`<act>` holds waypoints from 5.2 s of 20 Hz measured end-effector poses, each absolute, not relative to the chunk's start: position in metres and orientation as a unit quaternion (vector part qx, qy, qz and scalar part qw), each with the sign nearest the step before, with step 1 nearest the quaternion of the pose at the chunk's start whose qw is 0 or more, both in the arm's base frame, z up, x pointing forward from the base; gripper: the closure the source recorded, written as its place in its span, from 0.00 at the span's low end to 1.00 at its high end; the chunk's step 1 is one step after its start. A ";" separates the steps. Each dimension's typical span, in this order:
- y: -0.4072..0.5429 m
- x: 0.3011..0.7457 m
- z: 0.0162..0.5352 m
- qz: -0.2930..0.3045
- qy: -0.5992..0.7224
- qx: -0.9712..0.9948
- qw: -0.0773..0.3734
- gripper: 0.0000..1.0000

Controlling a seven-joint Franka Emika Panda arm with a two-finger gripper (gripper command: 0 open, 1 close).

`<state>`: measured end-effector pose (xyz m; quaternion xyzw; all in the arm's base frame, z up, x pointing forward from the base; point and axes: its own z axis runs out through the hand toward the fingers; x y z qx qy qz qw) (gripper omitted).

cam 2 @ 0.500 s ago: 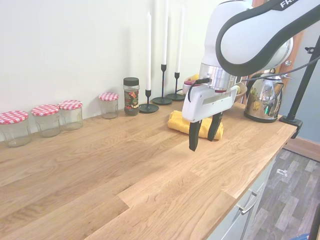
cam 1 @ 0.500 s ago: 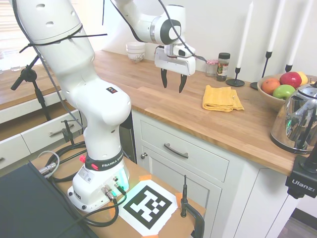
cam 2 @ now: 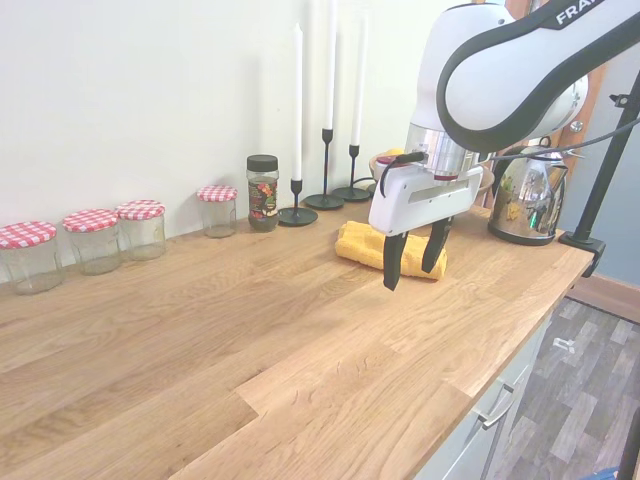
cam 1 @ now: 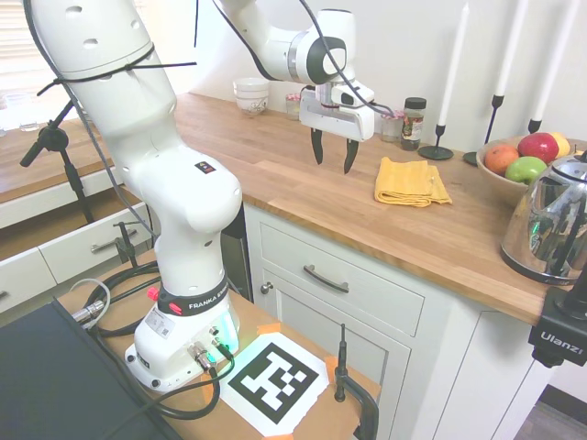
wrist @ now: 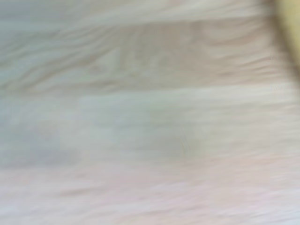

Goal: Wipe the counter

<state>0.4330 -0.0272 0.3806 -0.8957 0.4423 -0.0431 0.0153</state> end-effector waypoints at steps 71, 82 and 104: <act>-0.246 0.481 0.329 -0.038 0.555 -0.830 0.039 1.00; -0.249 0.480 0.330 -0.040 0.555 -0.830 0.040 1.00; -0.023 0.522 0.330 -0.063 0.430 -0.901 -0.014 1.00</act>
